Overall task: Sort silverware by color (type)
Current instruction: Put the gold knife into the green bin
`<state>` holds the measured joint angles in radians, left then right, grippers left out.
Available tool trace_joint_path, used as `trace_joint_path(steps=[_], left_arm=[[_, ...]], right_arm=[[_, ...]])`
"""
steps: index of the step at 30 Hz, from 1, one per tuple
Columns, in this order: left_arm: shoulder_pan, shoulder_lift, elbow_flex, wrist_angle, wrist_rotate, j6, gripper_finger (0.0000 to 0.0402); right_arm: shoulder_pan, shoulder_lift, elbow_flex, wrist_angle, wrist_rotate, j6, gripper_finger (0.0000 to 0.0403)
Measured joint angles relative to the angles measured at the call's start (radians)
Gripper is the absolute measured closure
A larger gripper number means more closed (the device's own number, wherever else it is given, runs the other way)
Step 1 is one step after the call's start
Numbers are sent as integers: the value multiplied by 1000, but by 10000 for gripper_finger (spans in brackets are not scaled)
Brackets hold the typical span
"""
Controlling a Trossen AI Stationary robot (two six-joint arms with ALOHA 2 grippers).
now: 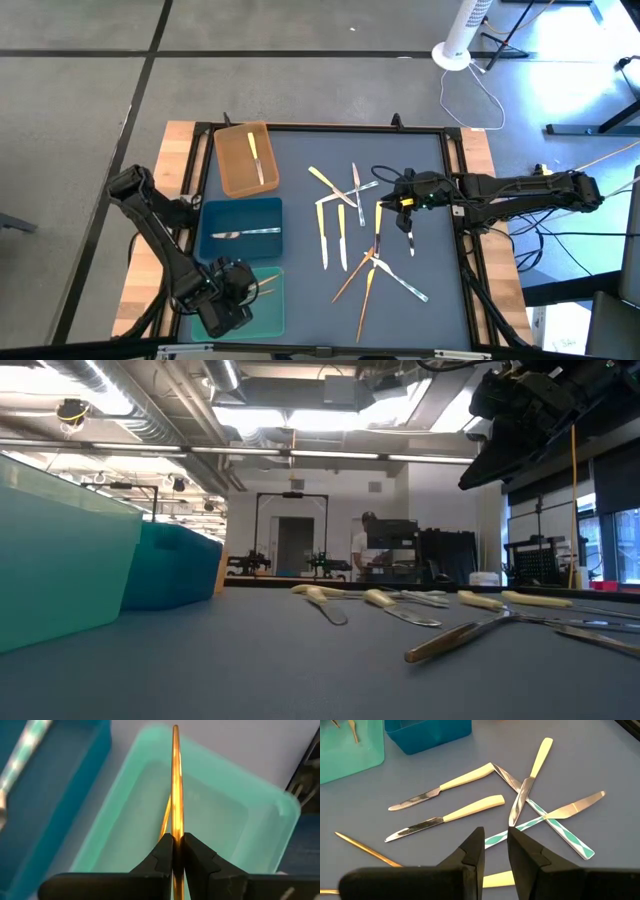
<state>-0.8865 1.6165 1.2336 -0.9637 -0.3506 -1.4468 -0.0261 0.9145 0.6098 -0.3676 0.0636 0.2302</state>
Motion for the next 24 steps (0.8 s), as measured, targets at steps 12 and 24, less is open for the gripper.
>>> trace_joint_path(steps=[12,24], left_arm=[[-1,0,-191,230,66,-13,382],[0,0,-312,342,80,-15,367]], right_arm=[[0,0,0,3,0,0,331],[0,0,0,3,0,0,331]])
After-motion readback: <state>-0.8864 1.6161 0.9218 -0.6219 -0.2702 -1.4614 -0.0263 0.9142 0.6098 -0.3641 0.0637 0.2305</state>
